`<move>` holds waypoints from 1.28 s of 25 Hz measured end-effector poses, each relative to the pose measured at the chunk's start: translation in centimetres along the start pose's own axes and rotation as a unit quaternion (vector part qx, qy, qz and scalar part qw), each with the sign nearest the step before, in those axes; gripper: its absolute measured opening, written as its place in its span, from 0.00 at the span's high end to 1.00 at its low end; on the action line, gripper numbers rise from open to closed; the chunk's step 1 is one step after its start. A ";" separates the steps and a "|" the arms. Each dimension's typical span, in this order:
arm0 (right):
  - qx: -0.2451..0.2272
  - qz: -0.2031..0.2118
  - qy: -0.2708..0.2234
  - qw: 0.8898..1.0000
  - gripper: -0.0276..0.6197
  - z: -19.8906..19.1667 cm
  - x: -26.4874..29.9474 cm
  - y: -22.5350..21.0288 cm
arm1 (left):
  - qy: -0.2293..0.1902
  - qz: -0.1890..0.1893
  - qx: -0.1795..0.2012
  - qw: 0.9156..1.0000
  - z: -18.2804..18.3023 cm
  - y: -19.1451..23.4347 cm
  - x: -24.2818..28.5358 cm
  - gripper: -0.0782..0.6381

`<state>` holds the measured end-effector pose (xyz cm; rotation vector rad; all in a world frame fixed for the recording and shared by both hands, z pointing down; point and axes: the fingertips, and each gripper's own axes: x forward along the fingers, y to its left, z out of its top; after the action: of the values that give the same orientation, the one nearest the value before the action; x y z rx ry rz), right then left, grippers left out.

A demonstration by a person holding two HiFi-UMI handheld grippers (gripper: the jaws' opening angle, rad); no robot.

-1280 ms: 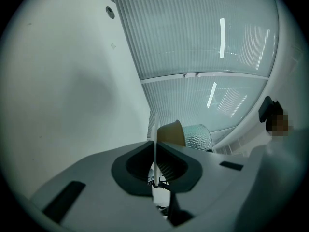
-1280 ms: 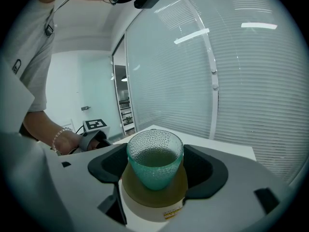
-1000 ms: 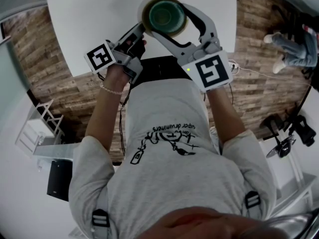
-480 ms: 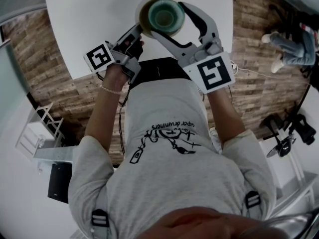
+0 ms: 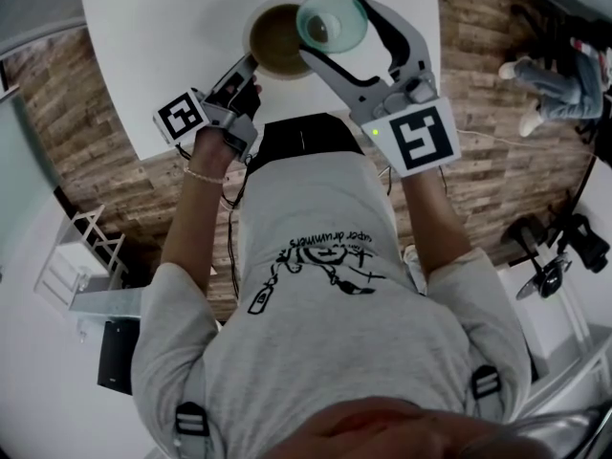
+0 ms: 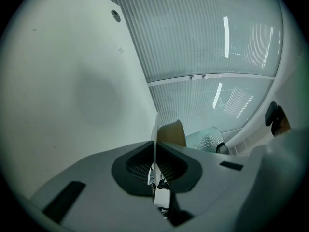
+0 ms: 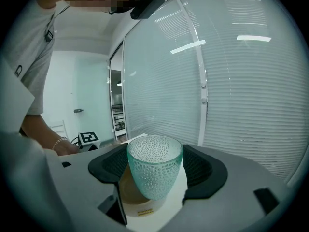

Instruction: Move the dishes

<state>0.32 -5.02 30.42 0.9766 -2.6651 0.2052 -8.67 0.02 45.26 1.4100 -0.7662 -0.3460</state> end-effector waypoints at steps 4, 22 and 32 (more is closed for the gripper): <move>-0.003 -0.013 0.002 1.000 0.39 -0.8 -0.7 -1.4 | -0.002 0.004 0.003 1.000 0.1 0.1 -0.2 0.87; -0.026 -0.090 0.020 0.995 0.39 -6.4 -3.4 -8.8 | -0.023 0.001 -0.005 1.000 1.5 0.3 -0.6 0.87; -0.017 -0.120 0.038 0.992 0.40 -10.6 -4.4 -11.9 | -0.023 0.002 -0.011 1.000 0.9 0.4 -0.5 0.87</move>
<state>13.64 -8.95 39.43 1.2404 -2.4487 0.1402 -9.72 -0.32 45.44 1.3846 -0.8001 -0.3842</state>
